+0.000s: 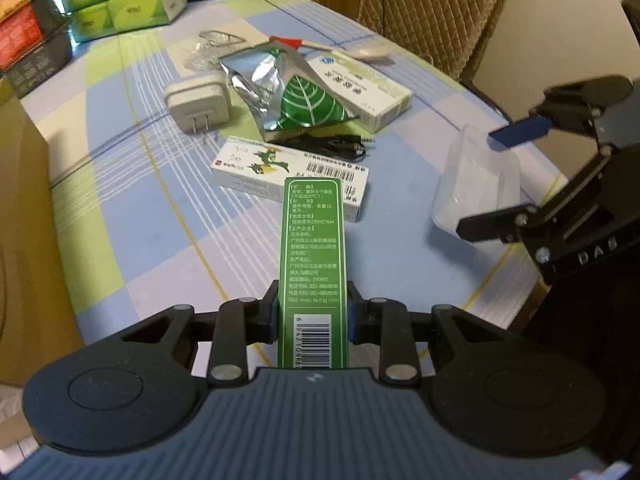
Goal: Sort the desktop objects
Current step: 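Carry the green box with the left tool over the cardboard box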
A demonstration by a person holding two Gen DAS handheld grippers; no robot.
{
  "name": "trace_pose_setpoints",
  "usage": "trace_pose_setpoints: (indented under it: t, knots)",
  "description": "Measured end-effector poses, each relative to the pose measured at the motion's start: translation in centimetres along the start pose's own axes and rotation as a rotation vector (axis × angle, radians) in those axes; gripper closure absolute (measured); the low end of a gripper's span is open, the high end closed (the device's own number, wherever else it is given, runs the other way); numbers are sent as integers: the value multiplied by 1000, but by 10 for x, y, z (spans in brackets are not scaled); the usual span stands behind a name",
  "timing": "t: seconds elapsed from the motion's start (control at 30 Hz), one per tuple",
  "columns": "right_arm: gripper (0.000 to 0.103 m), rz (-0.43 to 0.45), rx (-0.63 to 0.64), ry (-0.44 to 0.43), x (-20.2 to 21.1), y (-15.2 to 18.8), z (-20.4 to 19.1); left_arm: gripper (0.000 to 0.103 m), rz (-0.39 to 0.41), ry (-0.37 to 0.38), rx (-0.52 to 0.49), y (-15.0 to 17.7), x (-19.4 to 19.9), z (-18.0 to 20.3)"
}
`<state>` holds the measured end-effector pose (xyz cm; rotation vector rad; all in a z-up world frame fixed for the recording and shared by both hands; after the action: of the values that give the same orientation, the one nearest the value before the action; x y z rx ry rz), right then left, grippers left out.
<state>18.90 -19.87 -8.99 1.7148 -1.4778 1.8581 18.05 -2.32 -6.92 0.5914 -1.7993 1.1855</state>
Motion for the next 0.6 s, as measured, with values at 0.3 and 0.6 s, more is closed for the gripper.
trace_pose_setpoints:
  t: [0.3,0.6]
  knots:
    - [19,67,-2,0,33,-6,-28,78,59,-43,54,-3,48,-10]
    - [19,162,103,-68,55,-63,-88,78,146,-131,146,-7,118,-76]
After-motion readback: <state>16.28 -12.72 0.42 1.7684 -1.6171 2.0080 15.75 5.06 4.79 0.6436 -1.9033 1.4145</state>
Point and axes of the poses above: each gripper's, at about its wrist camera, not at the fingertips, and x roughly against the way its jaws point, z to its right, y to its underside, the point moved 3 cm from there along -x, roughly the way its jaws point, and after that the axes turned 13 degrees about -y, right-handed, at the moved point
